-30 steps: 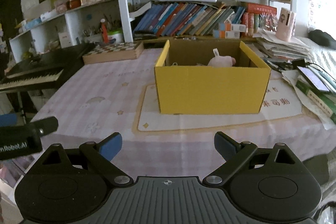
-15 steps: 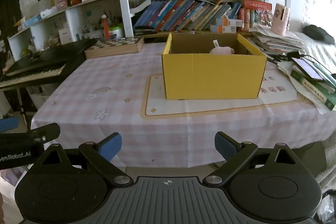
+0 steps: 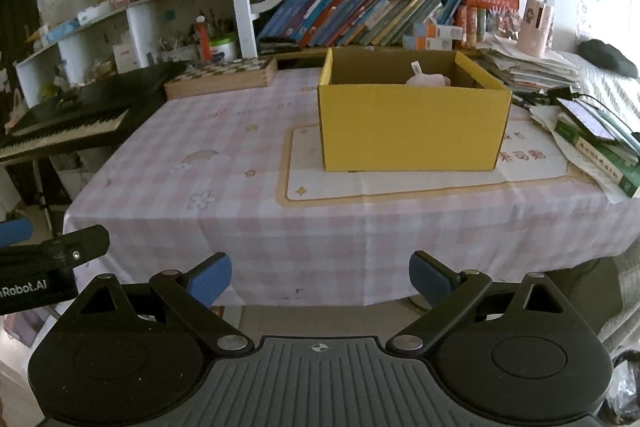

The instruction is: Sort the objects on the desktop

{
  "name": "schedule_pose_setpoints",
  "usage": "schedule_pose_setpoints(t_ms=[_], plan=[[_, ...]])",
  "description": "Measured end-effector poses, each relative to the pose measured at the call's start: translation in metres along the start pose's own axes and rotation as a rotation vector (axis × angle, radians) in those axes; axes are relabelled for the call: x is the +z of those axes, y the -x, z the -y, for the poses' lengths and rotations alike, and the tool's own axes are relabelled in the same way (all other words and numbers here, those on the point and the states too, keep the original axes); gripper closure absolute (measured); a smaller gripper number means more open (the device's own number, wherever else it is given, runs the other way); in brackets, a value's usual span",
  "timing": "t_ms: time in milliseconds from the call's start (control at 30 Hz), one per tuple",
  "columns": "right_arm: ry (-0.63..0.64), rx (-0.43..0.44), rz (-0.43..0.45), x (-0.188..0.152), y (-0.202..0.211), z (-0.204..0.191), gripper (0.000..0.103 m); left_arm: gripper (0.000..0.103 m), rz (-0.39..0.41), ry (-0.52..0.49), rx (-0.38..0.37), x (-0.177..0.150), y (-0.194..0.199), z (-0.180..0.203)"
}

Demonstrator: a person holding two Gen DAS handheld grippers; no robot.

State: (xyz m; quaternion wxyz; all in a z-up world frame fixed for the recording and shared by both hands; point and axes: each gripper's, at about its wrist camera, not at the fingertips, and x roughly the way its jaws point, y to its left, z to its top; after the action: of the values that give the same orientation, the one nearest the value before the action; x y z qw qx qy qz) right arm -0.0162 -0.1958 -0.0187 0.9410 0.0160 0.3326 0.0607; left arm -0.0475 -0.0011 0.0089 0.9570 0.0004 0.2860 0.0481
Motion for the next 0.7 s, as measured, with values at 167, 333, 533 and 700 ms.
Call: schedule_pose_setpoints(t_ms=[167,333,533,700], plan=[[0.001,-0.004,-0.007,-0.0001,-0.0010,-0.0010,0.006,0.000,-0.002,0.009,-0.022,0.0000,0.0004,-0.0016],[-0.005,-0.009,-0.012,0.0004,-0.0022,-0.0011,0.006,0.000,0.008,0.008,-0.032,0.0007,0.0005,-0.0020],[-0.007,-0.009,-0.019,0.0010,-0.0040,-0.0017,0.006,0.000,-0.002,0.022,-0.032,0.0036,-0.0023,-0.0046],[-0.010,-0.007,-0.025,0.0016,-0.0067,-0.0017,0.006,0.000,-0.016,0.021,-0.018,0.0055,-0.0065,-0.0051]])
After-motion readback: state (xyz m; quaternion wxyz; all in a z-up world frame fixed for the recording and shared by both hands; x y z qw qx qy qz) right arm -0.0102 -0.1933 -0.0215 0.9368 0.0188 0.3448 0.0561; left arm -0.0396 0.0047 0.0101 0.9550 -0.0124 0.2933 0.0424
